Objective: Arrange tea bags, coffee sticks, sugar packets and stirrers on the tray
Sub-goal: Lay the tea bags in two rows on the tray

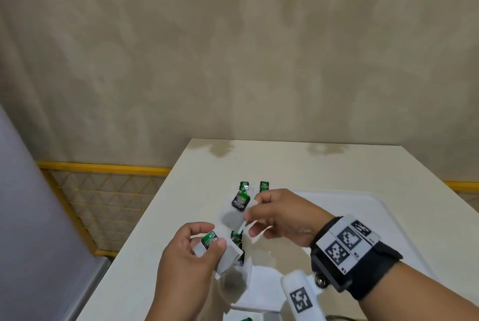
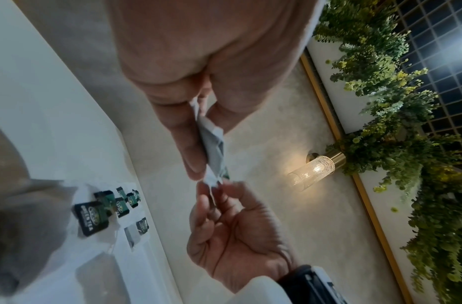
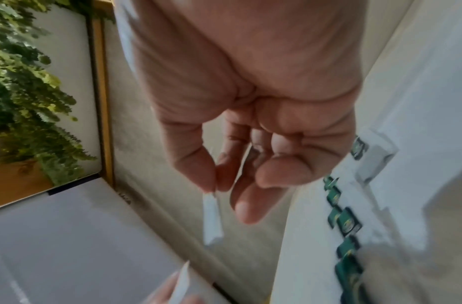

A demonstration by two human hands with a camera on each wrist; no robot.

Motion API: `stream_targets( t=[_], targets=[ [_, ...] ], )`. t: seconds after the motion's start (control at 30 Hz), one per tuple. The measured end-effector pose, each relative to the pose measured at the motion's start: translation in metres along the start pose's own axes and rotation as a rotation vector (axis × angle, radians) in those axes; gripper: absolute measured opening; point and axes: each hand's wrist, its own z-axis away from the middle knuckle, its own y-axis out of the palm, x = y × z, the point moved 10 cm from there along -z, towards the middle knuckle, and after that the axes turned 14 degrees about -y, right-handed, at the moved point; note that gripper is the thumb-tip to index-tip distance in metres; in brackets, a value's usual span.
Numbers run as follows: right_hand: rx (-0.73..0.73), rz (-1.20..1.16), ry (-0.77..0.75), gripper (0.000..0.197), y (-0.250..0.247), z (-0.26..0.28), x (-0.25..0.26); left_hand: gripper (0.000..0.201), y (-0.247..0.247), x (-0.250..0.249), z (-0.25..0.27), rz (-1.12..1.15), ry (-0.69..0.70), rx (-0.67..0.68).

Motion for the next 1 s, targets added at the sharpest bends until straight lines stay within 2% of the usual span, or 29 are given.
stream_targets(
  t=[0.13, 0.27, 0.37, 0.5, 0.6, 0.7, 0.87, 0.93, 1.0],
  targets=[
    [-0.188, 0.189, 0.023, 0.031, -0.048, -0.013, -0.011, 0.027, -0.005, 0.005, -0.005, -0.051, -0.014, 0.003],
    [-0.287, 0.378, 0.098, 0.018, -0.089, -0.026, -0.030, 0.030, -0.011, 0.010, -0.008, -0.066, -0.041, 0.004],
    [-0.264, 0.489, 0.169, 0.015, -0.097, -0.036, -0.041, 0.030, -0.015, 0.014, -0.009, -0.062, -0.048, 0.000],
    [-0.177, 0.726, 0.185, 0.014, -0.090, -0.051, -0.040, 0.031, -0.016, 0.018, -0.009, -0.071, -0.059, 0.008],
    [-0.153, 0.779, 0.206, 0.015, -0.084, -0.061, -0.041, 0.032, -0.016, 0.019, -0.007, -0.078, -0.067, 0.016],
    [-0.132, 0.928, 0.196, 0.030, -0.084, -0.067, -0.036, 0.031, -0.017, 0.017, -0.006, -0.080, -0.075, 0.018],
    [-0.175, 0.924, 0.179, 0.026, -0.086, -0.073, -0.035, 0.032, -0.021, 0.018, -0.005, -0.073, -0.086, 0.013],
    [-0.172, 0.934, 0.174, 0.033, -0.086, -0.076, -0.035, 0.032, -0.021, 0.018, -0.004, -0.075, -0.086, 0.011],
    [-0.165, 0.941, 0.184, 0.023, -0.085, -0.074, -0.034, 0.032, -0.020, 0.018, -0.003, -0.077, -0.087, 0.011]
  ],
)
